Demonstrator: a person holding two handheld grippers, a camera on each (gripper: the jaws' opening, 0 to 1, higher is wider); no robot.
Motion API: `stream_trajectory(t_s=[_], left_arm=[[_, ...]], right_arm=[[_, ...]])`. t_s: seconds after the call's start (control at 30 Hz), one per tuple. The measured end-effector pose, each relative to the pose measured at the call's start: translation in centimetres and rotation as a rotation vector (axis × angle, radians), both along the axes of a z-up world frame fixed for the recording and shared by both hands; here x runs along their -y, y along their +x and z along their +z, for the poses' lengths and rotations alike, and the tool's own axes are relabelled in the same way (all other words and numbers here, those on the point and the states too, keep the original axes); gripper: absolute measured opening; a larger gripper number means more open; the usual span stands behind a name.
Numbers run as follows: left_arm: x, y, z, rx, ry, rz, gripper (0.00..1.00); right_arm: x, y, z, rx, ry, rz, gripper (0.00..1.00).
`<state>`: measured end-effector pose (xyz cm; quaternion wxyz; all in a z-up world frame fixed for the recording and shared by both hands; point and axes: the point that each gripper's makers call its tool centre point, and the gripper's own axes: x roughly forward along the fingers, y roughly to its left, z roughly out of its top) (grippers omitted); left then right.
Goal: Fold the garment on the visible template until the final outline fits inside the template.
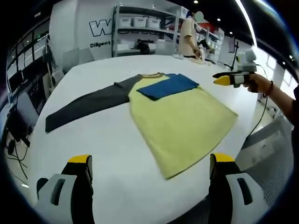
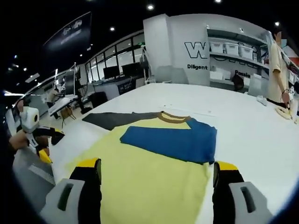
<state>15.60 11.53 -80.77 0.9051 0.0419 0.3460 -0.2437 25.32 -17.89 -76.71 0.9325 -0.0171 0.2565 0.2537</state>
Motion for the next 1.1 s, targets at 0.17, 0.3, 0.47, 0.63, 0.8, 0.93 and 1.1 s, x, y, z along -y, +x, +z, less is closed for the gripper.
stream_trajectory(t_s=[0.17, 0.3, 0.47, 0.63, 0.8, 0.93, 1.1], left_arm=[[0.1, -0.1, 0.0, -0.001, -0.001, -0.003, 0.99], [0.1, 0.0, 0.1, 0.002, -0.004, -0.005, 0.99], [0.1, -0.1, 0.1, 0.001, -0.001, -0.006, 0.99], [0.1, -0.1, 0.1, 0.005, -0.004, -0.004, 0.99], [0.0, -0.1, 0.2, 0.01, -0.005, -0.001, 0.99], [-0.7, 0.5, 0.5, 0.014, -0.01, 0.021, 0.99], [-3.5, 2.4, 1.8, 0.03, -0.02, 0.077, 0.99]], right_arm=[[-0.2, -1.7, 0.4, -0.002, -0.001, 0.016, 0.99], [-0.3, -2.7, 0.6, -0.002, 0.015, 0.014, 0.99], [-0.6, -3.5, 0.4, -0.009, 0.012, 0.023, 0.99], [-1.0, -4.2, 0.7, -0.002, 0.001, 0.038, 0.99], [-1.4, -5.1, 0.8, -0.01, -0.004, 0.061, 0.99], [-1.7, -5.9, 0.9, -0.009, -0.017, 0.074, 0.99], [-1.4, -6.5, 1.3, 0.005, -0.007, 0.062, 0.99]])
